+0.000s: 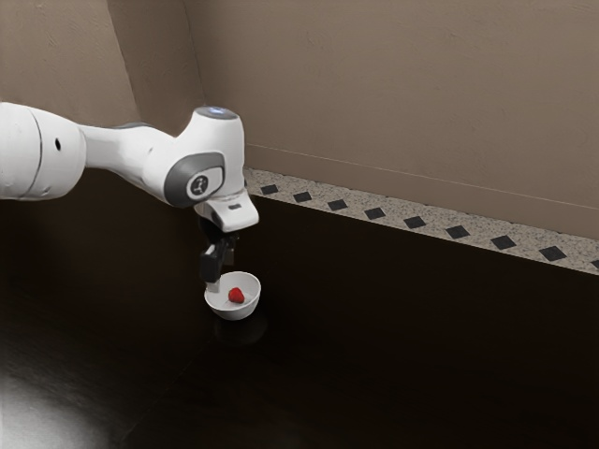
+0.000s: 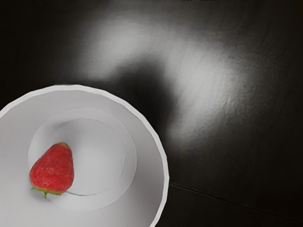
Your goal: Take strawberry from the bowl
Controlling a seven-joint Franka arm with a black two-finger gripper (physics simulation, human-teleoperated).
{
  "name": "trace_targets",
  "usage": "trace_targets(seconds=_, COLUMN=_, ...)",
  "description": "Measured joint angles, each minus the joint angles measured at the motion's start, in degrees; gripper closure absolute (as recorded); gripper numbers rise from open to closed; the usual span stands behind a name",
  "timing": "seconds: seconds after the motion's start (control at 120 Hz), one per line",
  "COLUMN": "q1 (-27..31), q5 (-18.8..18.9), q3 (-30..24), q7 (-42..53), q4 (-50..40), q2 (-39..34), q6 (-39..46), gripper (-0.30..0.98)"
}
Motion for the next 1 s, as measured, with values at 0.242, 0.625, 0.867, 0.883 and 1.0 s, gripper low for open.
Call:
trace_targets(seconds=0.242, q1=0.7, q5=0.6, q3=1.2, q7=9.5, q4=0.3, q2=5.5, q6=7.9, gripper=0.21)
trace_targets(seconds=0.625, q1=0.7, q5=2.1, q3=1.8, q7=18.2, q4=0.3, q2=9.5, q6=15.9, gripper=0.43)
trace_targets(seconds=0.867, q1=0.8, q5=1.6, q3=2.1, q7=18.6, q4=0.4, q2=9.9, q6=17.4, gripper=0.41)
trace_targets(seconds=0.883, q1=0.8, q5=1.6, q3=2.1, q7=18.5, q4=0.4, q2=10.0, q6=17.5, gripper=0.41)
trace_targets(seconds=1.0, q1=0.8, q5=1.2, q3=2.1, q7=18.4, q4=0.4, q2=10.5, q6=17.7, gripper=0.45)
